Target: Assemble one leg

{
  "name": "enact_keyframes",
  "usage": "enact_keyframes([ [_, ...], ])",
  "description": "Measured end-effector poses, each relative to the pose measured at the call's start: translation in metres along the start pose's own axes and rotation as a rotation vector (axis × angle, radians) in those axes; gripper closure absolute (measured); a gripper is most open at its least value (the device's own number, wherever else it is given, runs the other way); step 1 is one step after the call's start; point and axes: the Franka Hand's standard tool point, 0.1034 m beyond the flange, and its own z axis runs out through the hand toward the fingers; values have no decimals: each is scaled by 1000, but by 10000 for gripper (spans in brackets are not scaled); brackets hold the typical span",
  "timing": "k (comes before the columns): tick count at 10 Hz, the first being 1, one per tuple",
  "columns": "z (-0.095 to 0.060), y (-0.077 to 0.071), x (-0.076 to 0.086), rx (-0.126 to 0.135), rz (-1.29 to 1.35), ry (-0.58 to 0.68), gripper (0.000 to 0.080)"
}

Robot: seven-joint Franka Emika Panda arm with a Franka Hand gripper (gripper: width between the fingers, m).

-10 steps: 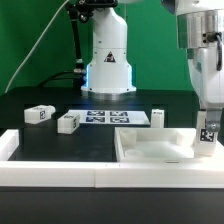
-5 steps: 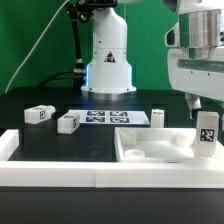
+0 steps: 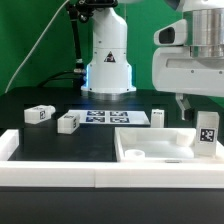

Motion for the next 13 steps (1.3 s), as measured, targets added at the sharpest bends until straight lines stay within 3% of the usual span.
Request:
enact_keyframes([
  [6,0,8,6,-36,-598,8,150],
  [8,0,8,6,-39,-620,8,150],
  [10,0,8,6,-39,-619,9,412],
  [11,0,8,6,-39,-610,9,412],
  [12,0,8,6,-39,-577,9,510],
  [13,0,9,6,-39,-578,9,510],
])
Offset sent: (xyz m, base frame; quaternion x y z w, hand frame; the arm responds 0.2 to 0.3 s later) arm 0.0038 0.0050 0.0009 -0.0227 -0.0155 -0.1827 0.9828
